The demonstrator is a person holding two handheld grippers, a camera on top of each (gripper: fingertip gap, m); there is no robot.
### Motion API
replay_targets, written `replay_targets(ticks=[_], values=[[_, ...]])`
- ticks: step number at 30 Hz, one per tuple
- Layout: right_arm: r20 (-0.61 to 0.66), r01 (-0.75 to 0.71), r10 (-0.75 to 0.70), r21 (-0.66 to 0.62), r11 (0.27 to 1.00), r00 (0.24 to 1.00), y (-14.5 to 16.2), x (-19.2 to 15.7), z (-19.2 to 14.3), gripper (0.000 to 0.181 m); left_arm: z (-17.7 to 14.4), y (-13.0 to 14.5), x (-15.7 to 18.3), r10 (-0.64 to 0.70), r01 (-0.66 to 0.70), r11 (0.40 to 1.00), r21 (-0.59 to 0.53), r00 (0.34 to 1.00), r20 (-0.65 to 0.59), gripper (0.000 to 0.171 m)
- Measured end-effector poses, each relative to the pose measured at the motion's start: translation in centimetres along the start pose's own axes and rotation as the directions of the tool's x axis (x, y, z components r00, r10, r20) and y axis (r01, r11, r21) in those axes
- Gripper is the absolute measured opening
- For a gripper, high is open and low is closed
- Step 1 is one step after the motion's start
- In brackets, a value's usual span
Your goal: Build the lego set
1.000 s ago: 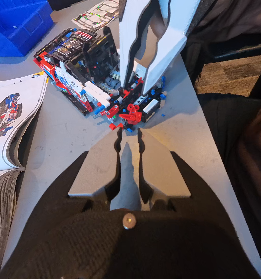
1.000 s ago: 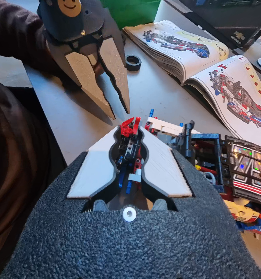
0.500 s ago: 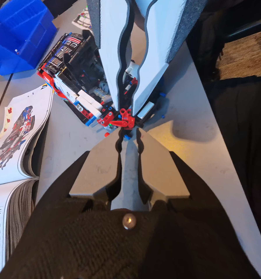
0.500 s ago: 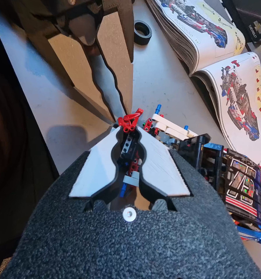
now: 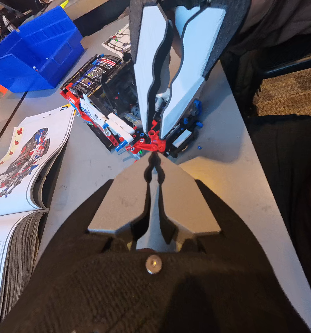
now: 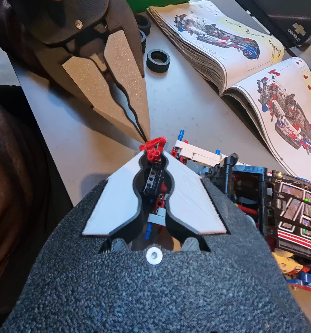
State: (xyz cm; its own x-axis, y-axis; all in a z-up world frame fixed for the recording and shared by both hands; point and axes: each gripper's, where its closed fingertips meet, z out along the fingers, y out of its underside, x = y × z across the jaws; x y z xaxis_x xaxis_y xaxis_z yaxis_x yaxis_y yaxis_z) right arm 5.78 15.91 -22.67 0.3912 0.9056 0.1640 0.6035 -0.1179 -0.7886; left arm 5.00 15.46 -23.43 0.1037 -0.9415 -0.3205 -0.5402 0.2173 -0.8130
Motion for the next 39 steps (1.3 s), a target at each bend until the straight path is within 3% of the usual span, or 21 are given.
replay_targets(ticks=[2,19,26,33,39], values=[[-0.001,0.001,-0.001,-0.009,1.0,1.0,0.2,0.0,0.2,0.0,-0.1,-0.2,0.0,-0.007,0.007,1.0,0.016,1.0,-0.005,0.0],[-0.034,-0.018,0.018,0.01,1.0,0.999,0.4,0.7,0.2,0.001,0.0,0.6,0.3,0.012,-0.012,0.999,-0.034,1.0,-0.015,0.002],[-0.098,-0.035,0.053,0.178,0.983,0.994,-1.4,2.0,-1.5,0.003,-1.2,1.3,-1.1,-0.064,0.065,0.998,-0.025,0.998,0.012,0.003],[-0.024,-0.152,0.165,0.269,0.951,0.986,-1.5,3.4,-2.4,0.005,-1.3,1.1,-0.9,-0.164,0.165,0.986,-0.004,0.982,-0.098,0.015],[0.069,-0.137,0.125,0.218,0.966,0.99,-1.1,1.3,-2.1,0.014,-1.4,0.9,-0.4,-0.166,0.168,0.986,0.004,0.977,-0.137,0.017]])
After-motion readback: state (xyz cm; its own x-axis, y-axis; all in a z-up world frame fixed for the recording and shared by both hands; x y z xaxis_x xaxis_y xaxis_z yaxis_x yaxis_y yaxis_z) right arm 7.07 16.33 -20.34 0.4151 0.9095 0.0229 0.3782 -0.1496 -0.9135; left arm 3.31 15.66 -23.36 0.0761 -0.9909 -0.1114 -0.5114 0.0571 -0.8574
